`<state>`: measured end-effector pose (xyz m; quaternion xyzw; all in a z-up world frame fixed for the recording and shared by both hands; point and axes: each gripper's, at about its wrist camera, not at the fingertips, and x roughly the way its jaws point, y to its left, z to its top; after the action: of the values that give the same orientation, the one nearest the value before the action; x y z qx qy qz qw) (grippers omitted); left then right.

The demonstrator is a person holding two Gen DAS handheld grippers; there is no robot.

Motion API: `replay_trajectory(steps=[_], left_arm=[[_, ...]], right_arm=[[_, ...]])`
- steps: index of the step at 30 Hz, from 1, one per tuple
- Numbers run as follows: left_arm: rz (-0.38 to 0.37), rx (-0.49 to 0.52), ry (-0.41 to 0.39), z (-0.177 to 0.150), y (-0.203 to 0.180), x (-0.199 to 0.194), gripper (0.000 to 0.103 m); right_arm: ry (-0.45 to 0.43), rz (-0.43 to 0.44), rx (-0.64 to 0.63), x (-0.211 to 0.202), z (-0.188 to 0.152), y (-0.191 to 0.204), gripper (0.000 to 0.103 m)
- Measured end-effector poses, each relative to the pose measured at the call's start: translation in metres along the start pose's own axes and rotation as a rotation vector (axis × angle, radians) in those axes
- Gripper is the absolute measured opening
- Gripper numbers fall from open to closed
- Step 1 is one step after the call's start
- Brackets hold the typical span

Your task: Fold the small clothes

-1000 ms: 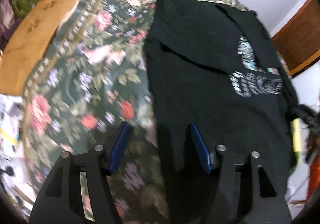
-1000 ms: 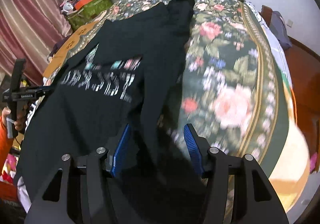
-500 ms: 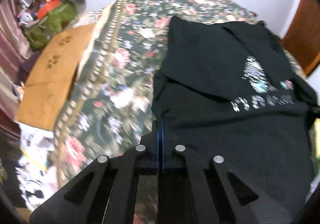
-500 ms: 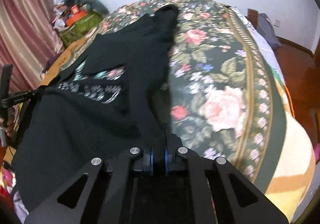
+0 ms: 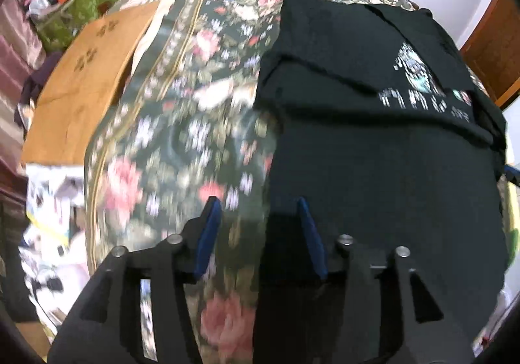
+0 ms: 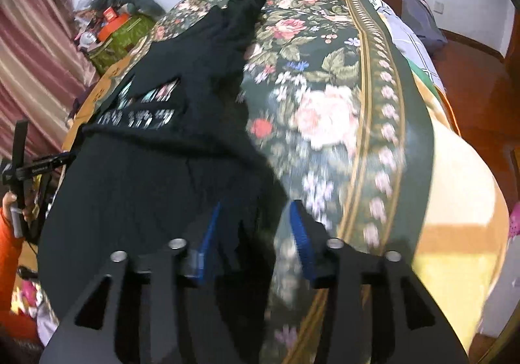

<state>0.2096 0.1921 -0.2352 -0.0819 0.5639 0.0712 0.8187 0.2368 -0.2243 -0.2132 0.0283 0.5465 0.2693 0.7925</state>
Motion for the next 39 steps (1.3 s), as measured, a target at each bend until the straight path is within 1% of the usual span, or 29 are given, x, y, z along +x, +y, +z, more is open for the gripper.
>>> replay_trajectory(steps=[4, 6, 7, 8, 9, 10, 11, 12, 13, 14, 15, 18, 20, 22, 23, 24, 26, 27, 28, 29, 30, 31, 33, 34, 37, 39], left_arm=[[-0.086, -0.062, 0.039, -0.032, 0.012, -0.007, 0.054], [-0.101, -0.071, 0.032, -0.042, 0.013, -0.009, 0.053], [-0.106, -0.071, 0.022, -0.044, 0.012, -0.011, 0.051], [-0.109, -0.063, 0.012, -0.046, 0.009, -0.013, 0.045], [-0.137, -0.055, 0.009, -0.047, 0.007, -0.014, 0.027], [-0.166, -0.053, 0.013, -0.046, 0.003, -0.015, 0.011], [-0.156, -0.041, 0.011, -0.044, -0.003, -0.016, 0.008], [-0.135, -0.021, 0.004, -0.04, -0.008, -0.016, 0.006], [-0.115, 0.009, -0.008, -0.037, -0.014, -0.016, 0.005], [-0.1, 0.031, -0.019, -0.034, -0.02, -0.016, 0.005], [-0.087, 0.053, -0.027, -0.029, -0.025, -0.015, 0.004], [-0.078, 0.061, -0.045, -0.01, -0.035, -0.008, 0.004], [-0.061, 0.038, -0.047, 0.004, -0.035, 0.001, 0.004], [-0.016, 0.025, -0.042, 0.014, -0.033, 0.009, 0.004], [-0.01, 0.021, -0.037, 0.016, -0.032, 0.011, 0.004], [-0.023, 0.01, -0.032, 0.017, -0.029, 0.01, 0.004], [-0.048, -0.014, -0.022, 0.014, -0.022, 0.005, 0.006], [-0.062, -0.02, -0.018, 0.01, -0.017, 0.001, 0.011], [-0.071, -0.022, -0.018, 0.005, -0.014, -0.004, 0.02], [-0.069, -0.022, -0.018, -0.001, -0.011, -0.008, 0.027], [-0.061, -0.019, -0.02, -0.008, -0.008, -0.014, 0.043], [-0.052, -0.014, -0.025, -0.016, -0.005, -0.019, 0.055], [-0.045, -0.005, -0.034, -0.034, 0.002, -0.029, 0.059], [-0.046, -0.008, -0.028, -0.041, 0.005, -0.031, 0.059], [-0.081, -0.044, 0.014, -0.062, 0.015, -0.033, 0.06], [-0.11, -0.074, 0.022, -0.073, 0.02, -0.034, 0.06]], right_arm=[[0.057, 0.026, 0.004, 0.006, -0.024, 0.004, 0.051], [0.084, 0.037, 0.02, 0.015, -0.037, 0.005, 0.051], [0.074, 0.038, 0.029, 0.017, -0.041, 0.005, 0.051], [0.042, 0.04, 0.04, 0.017, -0.043, 0.005, 0.053], [0.033, 0.045, 0.047, 0.017, -0.043, 0.005, 0.052], [0.025, 0.052, 0.055, 0.018, -0.042, 0.005, 0.05], [0.024, 0.06, 0.053, 0.018, -0.04, 0.006, 0.043], [0.022, 0.061, 0.04, 0.02, -0.038, 0.008, 0.032], [0.02, 0.057, 0.018, 0.021, -0.036, 0.011, 0.025], [0.02, 0.052, -0.013, 0.023, -0.032, 0.014, 0.013], [0.02, 0.043, -0.032, 0.024, -0.029, 0.017, 0.01], [0.01, 0.001, -0.08, 0.031, -0.012, 0.021, 0.009], [-0.003, -0.009, -0.059, 0.036, 0.0, 0.017, 0.009], [-0.01, -0.023, -0.047, 0.038, 0.008, 0.014, 0.009], [-0.001, -0.022, -0.045, 0.038, 0.01, 0.014, 0.009], [0.006, -0.022, -0.04, 0.037, 0.009, 0.014, 0.011], [0.021, -0.019, -0.026, 0.029, 0.006, 0.014, 0.013], [0.023, -0.015, -0.022, 0.024, 0.002, 0.012, 0.019], [0.022, -0.014, -0.018, 0.019, -0.001, 0.013, 0.023], [0.017, -0.021, -0.015, 0.012, -0.008, 0.011, 0.035], [0.013, -0.032, -0.015, 0.007, -0.014, 0.009, 0.045], [0.009, -0.044, -0.018, 0.002, -0.02, 0.008, 0.048], [0.017, -0.044, -0.024, -0.005, -0.033, 0.004, 0.049], [0.023, -0.042, -0.018, -0.007, -0.037, 0.002, 0.049], [0.056, -0.029, 0.026, -0.006, -0.054, -0.007, 0.049], [0.08, -0.007, 0.061, -0.002, -0.065, -0.013, 0.049]])
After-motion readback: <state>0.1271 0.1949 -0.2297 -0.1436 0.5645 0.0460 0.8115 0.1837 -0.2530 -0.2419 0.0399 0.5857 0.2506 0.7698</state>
